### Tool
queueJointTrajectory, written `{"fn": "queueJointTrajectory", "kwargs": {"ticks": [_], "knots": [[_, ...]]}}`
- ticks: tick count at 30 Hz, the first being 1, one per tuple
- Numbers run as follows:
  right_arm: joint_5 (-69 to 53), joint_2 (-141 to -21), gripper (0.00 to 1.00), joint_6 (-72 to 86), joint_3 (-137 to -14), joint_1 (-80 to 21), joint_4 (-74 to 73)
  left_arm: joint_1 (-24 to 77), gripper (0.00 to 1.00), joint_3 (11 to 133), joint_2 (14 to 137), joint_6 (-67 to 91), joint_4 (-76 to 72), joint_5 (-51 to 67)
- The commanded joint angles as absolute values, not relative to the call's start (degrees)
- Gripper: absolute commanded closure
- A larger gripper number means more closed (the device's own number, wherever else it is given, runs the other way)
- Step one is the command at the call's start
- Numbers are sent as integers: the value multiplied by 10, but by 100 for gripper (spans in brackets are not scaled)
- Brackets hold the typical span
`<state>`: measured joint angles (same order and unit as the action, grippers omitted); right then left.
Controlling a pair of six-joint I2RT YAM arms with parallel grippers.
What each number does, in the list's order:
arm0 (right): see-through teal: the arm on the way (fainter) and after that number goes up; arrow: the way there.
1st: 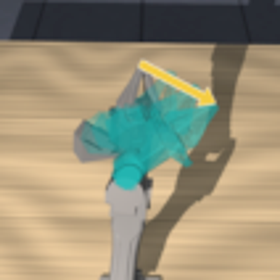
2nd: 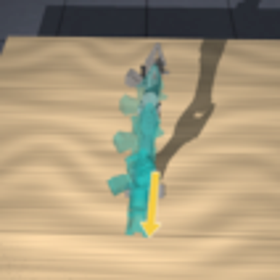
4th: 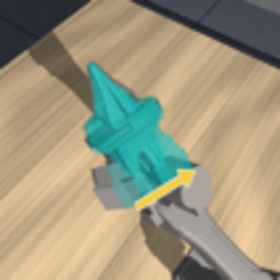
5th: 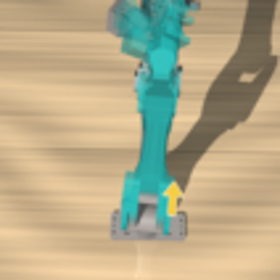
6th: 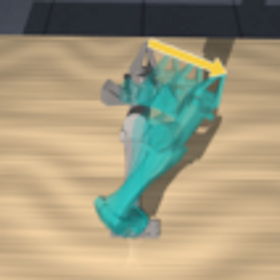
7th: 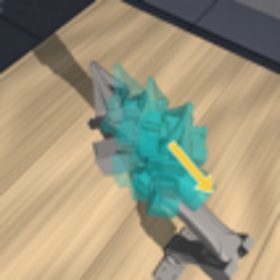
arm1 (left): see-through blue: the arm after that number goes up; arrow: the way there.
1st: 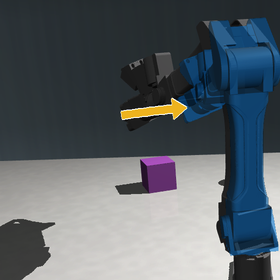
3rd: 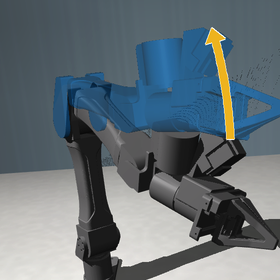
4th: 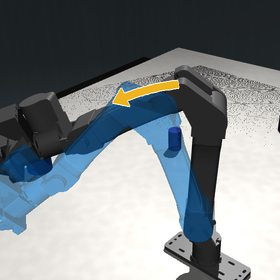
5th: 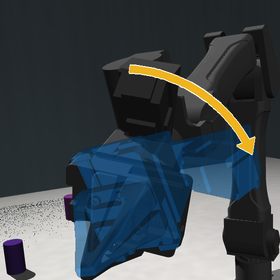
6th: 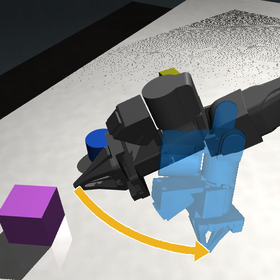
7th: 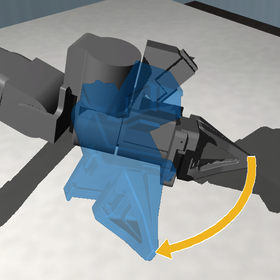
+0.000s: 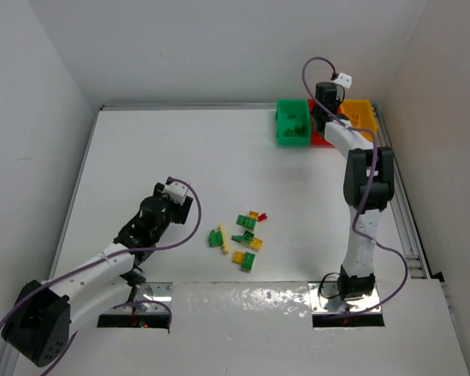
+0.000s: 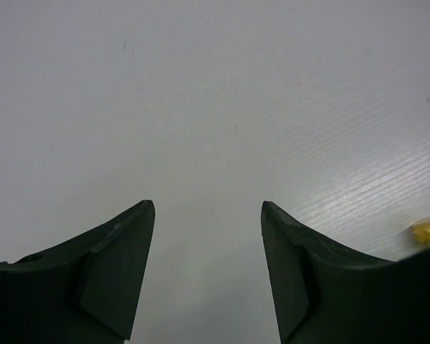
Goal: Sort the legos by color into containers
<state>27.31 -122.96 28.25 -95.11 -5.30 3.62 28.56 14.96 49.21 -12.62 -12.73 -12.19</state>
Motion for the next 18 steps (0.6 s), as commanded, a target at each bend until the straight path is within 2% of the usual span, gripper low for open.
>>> {"fn": "queueJointTrajectory", "kwargs": {"ticks": [1, 5, 6, 9, 10, 13, 18], "knots": [[316, -1266, 100, 321, -1025, -41, 25, 283, 41, 147, 503, -128, -155, -132], [320, -1317, 98, 323, -1090, -27, 12, 270, 41, 147, 512, -126, -157, -133], [309, -1324, 86, 323, -1106, -26, 12, 266, 41, 146, 512, -125, -158, -133], [258, -1345, 60, 318, -1119, -17, 24, 258, 41, 145, 516, -124, -159, -132], [257, -1346, 48, 309, -1119, -15, 25, 257, 41, 146, 517, -124, -158, -132], [258, -1339, 33, 295, -1109, -16, 28, 252, 41, 146, 518, -123, -158, -133], [211, -1310, 31, 259, -1080, -17, 49, 252, 41, 147, 513, -124, -156, -130]]}}
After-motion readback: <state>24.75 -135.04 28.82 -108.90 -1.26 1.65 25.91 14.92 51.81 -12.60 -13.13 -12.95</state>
